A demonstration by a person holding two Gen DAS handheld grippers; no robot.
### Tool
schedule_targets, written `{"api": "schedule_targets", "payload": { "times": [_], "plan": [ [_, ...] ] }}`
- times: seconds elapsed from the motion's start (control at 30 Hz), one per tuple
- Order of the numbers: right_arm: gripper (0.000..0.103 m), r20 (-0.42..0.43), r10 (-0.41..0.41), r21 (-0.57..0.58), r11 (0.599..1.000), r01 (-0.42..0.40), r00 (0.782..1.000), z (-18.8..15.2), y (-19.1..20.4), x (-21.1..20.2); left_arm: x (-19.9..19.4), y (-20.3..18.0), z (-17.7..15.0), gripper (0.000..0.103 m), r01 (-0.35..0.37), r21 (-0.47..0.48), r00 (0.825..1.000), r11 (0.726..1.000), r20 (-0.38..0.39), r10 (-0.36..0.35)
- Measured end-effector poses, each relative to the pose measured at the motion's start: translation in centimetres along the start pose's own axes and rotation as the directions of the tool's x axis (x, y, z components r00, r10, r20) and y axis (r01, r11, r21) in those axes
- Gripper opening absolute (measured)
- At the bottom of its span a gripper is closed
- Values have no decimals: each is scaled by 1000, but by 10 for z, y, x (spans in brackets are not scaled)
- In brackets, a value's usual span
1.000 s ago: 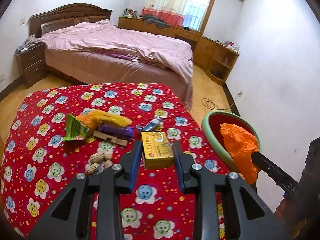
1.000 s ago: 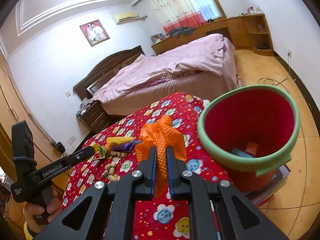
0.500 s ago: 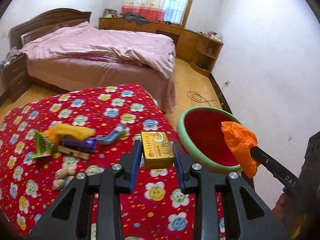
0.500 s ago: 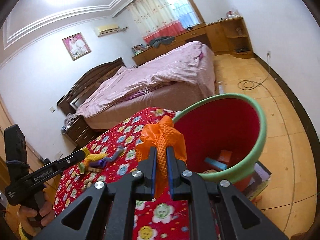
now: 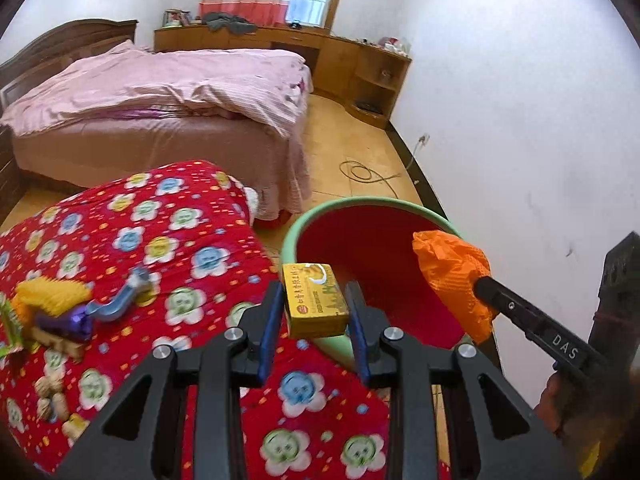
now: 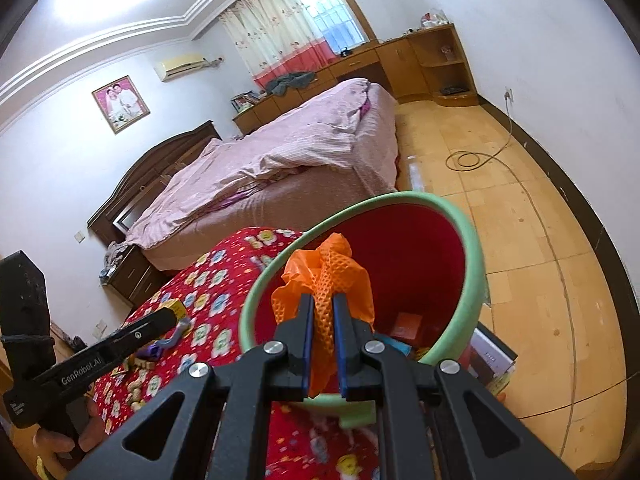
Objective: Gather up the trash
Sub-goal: 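Carry the yellow box and mesh bag over the red bucket and open both tools, then move both tools back over the trash on the bedspread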
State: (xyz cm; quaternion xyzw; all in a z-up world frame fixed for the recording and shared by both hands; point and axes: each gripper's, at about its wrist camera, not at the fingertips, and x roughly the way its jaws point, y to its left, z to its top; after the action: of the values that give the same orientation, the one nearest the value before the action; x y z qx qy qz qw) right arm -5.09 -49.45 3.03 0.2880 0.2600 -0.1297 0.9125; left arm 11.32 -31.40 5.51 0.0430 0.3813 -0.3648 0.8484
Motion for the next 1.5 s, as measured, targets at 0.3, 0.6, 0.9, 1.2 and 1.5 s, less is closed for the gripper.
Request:
{"api": "schedule_targets", "payload": {
  "times": [0.3,0.6,0.9,1.2,1.5],
  "plan": [
    [15,-20,-18,42,999,18,1000,10,-29,25,43,-22,0,32,45,42,996,998,-84,-42],
    [18,-31,-8,46,999,9,999,12,-38,36,48,-29,-3,46,23,69,996,997,-83,-17],
    [31,-23,-10,50,999,11,1000,8,-36,28,41,-16,-7,46,1,27,997,1000,-84,1],
    [50,-2,4,52,999,-4,1000,1,-22,9,16,-1,-9,46,-25,-9,998,1000,-51,24],
    [62,-8,15,46,999,-15,1000,-6,-2,2,-16,23,-17,46,-72,-46,997,996,-23,71]
  ]
}}
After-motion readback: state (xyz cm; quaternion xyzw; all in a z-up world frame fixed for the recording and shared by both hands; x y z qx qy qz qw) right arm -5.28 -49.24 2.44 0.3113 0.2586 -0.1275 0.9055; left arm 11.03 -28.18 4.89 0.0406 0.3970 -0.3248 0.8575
